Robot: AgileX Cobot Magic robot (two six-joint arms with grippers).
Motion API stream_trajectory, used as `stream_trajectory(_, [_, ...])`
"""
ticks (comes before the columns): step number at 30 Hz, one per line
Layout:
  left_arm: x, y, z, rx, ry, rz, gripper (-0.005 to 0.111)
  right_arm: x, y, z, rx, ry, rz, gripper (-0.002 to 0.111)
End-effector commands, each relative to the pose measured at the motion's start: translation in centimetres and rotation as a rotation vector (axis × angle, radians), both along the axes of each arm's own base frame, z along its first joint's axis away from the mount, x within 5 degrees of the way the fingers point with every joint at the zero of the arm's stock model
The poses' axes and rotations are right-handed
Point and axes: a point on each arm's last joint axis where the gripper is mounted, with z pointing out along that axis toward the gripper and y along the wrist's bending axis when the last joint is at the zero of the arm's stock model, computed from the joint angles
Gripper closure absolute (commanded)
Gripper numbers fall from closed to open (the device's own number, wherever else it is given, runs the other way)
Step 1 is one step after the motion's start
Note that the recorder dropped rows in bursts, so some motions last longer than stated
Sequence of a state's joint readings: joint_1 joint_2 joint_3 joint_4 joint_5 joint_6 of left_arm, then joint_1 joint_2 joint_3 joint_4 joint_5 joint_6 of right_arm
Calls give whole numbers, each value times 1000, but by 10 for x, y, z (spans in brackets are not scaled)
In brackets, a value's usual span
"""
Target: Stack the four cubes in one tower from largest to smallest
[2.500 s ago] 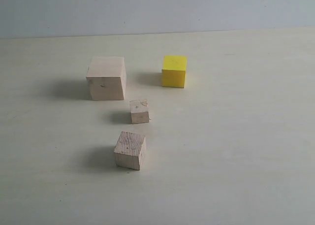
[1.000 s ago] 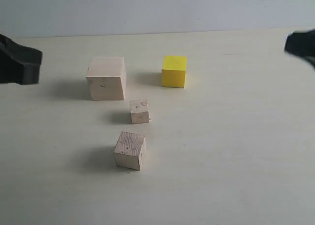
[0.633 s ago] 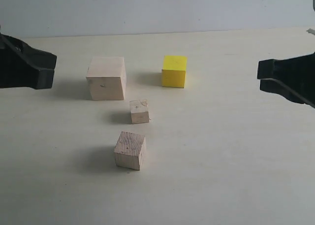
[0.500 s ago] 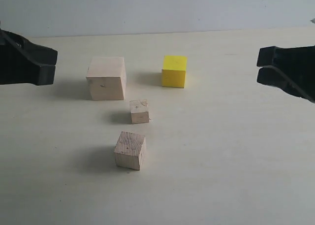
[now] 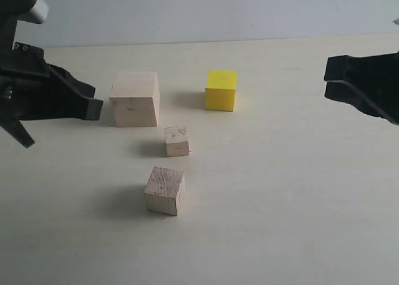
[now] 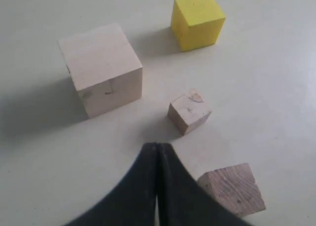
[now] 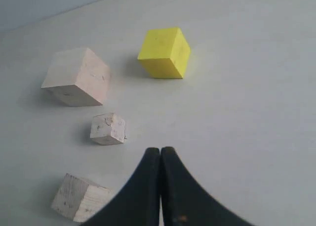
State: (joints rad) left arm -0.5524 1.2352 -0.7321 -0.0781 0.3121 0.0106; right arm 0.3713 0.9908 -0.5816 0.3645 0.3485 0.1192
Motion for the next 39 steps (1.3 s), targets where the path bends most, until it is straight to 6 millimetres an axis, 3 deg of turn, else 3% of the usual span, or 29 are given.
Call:
stream_trajectory(1, [21, -8, 10, -25, -10, 27, 107, 3, 1, 3, -66, -69, 57, 108])
stream_trajectory(8, [79, 3, 19, 5, 28, 135, 102, -3, 2, -2, -92, 1, 98, 108])
stream_trajectory(16, [137, -9, 13, 2, 39, 170, 54, -5, 2, -4, -99, 34, 112, 108])
stream_trajectory(23, [189, -17, -19, 9, 82, 209, 66, -8, 2, -7, -106, 75, 128, 108])
stream_trajectory(31, [239, 7, -61, -75, 264, 438, 53, -14, 6, -9, -42, 157, 133, 108])
stream_trajectory(39, [258, -2, -102, -111, 403, 480, 49, -14, 8, -8, 0, 174, 124, 108])
